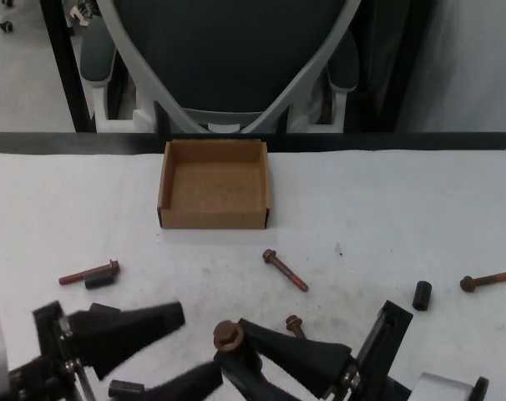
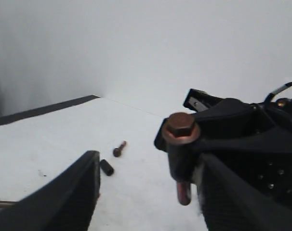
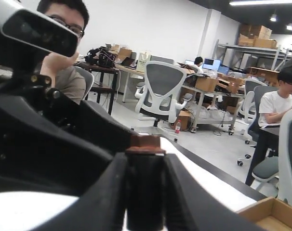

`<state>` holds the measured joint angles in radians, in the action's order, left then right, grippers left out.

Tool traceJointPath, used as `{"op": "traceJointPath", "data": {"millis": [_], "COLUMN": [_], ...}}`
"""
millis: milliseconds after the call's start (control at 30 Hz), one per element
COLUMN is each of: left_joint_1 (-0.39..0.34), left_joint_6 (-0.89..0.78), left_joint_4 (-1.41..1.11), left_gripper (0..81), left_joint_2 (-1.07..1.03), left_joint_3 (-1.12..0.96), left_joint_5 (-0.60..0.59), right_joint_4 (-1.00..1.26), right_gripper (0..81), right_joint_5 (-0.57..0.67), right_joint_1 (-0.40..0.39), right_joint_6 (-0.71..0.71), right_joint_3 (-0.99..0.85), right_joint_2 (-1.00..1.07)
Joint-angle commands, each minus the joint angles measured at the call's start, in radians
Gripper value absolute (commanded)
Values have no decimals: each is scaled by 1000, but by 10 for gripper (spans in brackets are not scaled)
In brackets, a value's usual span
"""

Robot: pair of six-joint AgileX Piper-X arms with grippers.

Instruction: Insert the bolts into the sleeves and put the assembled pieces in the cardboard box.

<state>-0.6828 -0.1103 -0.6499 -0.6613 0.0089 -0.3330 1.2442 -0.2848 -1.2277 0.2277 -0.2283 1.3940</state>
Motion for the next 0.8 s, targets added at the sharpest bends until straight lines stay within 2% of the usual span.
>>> {"op": "traceJointPath", "data": {"millis": [0, 100, 233, 433, 533, 767], "left_joint_1": [-3, -3, -3, -3, -3, -5], "left_joint_6": [85, 150, 194, 232, 227, 103], "left_joint_4": [20, 109, 270, 613, 650, 748], "left_gripper": [540, 470, 379, 375, 375, 375], "left_joint_2": [0, 0, 0, 0, -2, -2], "left_joint_3": [-9, -9, -33, -167, -193, -223], "left_joint_5": [129, 179, 172, 173, 173, 175], "right_joint_4": [25, 13, -106, -452, -625, -1009], "right_gripper": [2, 2, 2, 2, 2, 2], "right_joint_5": [-19, -86, -67, 69, 130, 265], "right_joint_1": [1, 6, 49, 160, 219, 355], "right_joint_6": [-1, -4, -104, -228, -258, -282], "right_joint_3": [-12, -15, -39, -136, -213, -407], "right_joint_2": [-9, -9, -11, -11, -11, -9]}}
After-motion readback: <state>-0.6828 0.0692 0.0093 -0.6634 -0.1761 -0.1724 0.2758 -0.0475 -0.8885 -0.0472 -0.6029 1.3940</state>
